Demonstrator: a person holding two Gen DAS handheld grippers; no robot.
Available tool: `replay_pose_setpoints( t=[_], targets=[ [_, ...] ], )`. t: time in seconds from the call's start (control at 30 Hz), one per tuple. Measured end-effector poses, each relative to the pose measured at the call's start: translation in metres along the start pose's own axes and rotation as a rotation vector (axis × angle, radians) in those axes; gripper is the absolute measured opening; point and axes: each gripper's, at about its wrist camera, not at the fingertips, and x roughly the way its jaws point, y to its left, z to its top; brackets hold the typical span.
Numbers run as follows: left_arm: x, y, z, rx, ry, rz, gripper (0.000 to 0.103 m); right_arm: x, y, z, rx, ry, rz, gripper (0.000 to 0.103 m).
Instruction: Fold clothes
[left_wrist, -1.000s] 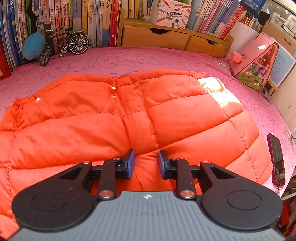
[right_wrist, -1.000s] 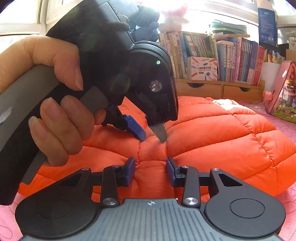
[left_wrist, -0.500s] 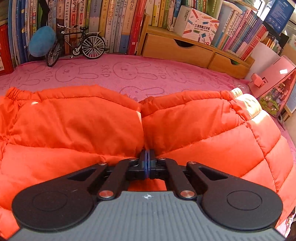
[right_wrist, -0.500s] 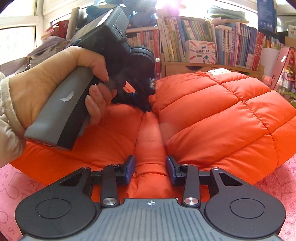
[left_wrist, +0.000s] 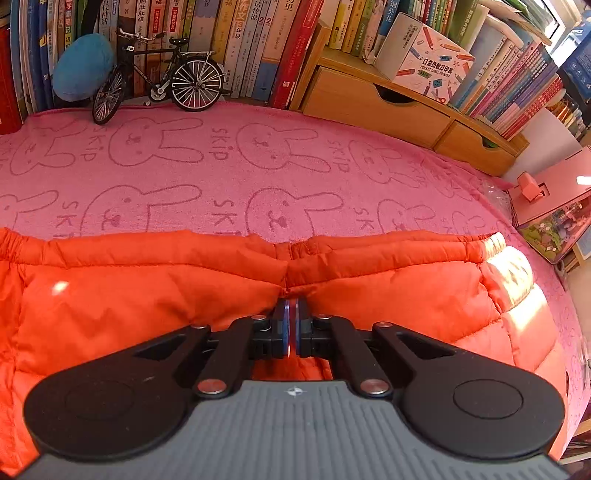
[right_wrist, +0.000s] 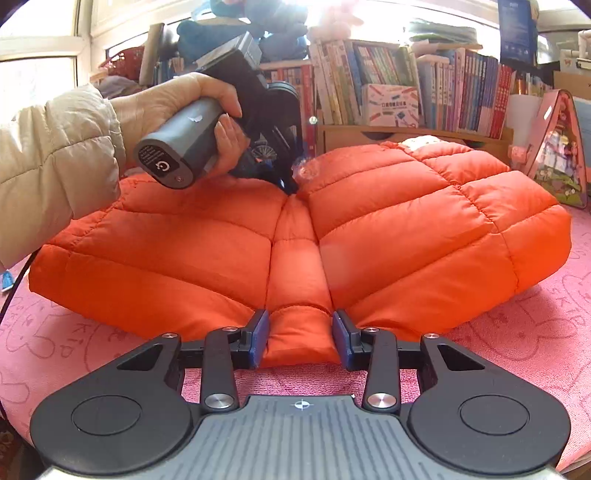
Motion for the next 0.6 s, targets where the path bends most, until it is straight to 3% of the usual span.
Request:
replay_pose_setpoints(
  t=[0.03, 0.2, 0.43, 0.6],
  targets=[
    [-0.004, -0.004, -0.005, 0.017, -0.001, 0.008, 0.027, 0.0, 0.001, 0.0, -0.004, -0.003, -0.003, 0.04],
    [-0.026, -0.023, -0.029, 0.1, -0.005, 0.047, 0.041, 0.0, 0.007, -0.001, -0.028, -0.02, -0.02, 0.043],
    [-0.056, -0.05, -0.064, 0.218, -0.011, 0.102, 0.042, 0.001, 0.008, 0.0, -0.026, -0.017, -0.015, 0.044],
    [-0.061, -0.055, -0.064, 0.204, 0.001, 0.112, 0.042, 0.005, 0.011, 0.016, -0.026, -0.041, -0.011, 0.045]
  ],
)
